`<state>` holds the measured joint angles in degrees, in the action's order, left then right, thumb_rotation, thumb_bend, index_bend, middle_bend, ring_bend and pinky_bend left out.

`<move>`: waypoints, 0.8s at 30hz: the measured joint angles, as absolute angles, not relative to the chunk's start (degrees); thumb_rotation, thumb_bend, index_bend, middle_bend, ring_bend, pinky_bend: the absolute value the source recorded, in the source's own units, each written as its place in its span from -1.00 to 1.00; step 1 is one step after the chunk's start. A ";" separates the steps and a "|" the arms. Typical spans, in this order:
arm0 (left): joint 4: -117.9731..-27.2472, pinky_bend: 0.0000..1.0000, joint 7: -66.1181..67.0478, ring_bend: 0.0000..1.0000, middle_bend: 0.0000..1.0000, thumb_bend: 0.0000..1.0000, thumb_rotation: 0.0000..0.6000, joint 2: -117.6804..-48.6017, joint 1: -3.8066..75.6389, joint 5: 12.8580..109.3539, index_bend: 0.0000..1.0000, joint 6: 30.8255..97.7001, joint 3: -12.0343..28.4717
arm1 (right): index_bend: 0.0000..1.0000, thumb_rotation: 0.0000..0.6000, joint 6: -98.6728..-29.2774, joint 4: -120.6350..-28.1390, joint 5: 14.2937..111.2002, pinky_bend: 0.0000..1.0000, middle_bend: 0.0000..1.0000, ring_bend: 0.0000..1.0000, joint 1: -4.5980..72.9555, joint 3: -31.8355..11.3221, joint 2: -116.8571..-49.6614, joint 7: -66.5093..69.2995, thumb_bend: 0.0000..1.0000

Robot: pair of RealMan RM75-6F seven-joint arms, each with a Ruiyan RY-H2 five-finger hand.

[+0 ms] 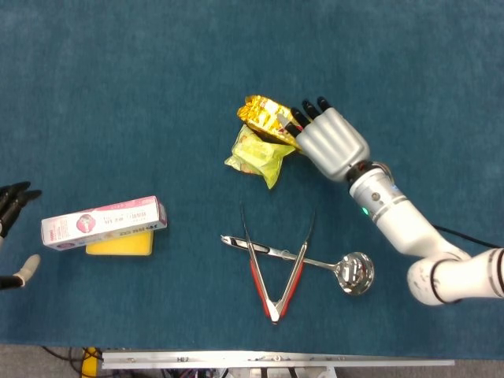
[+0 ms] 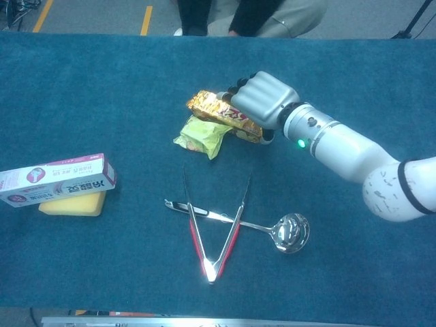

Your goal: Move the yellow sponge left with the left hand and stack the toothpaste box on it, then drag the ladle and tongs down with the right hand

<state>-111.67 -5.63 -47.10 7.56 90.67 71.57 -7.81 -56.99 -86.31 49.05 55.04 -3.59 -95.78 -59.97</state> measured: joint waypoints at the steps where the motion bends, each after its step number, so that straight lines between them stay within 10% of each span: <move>1: -111.64 -0.62 -5.77 -0.90 -0.87 -0.32 1.00 -47.08 7.55 90.68 -0.79 71.55 -7.83 | -1.00 1.00 -57.07 -85.67 48.59 -0.52 -0.62 -0.69 55.20 -3.73 -96.20 -60.24 -1.00; 24: -109.74 -0.62 -8.79 -0.90 -0.87 -0.32 1.00 -46.82 6.92 90.91 -0.79 72.06 -8.28 | -1.00 1.00 -59.61 -67.01 42.02 -0.52 -0.62 -0.69 58.08 -11.80 -106.13 -60.46 -1.00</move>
<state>-109.74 -8.79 -46.82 6.92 90.91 72.06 -8.28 -59.61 -67.01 42.02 58.08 -11.80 -106.13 -60.46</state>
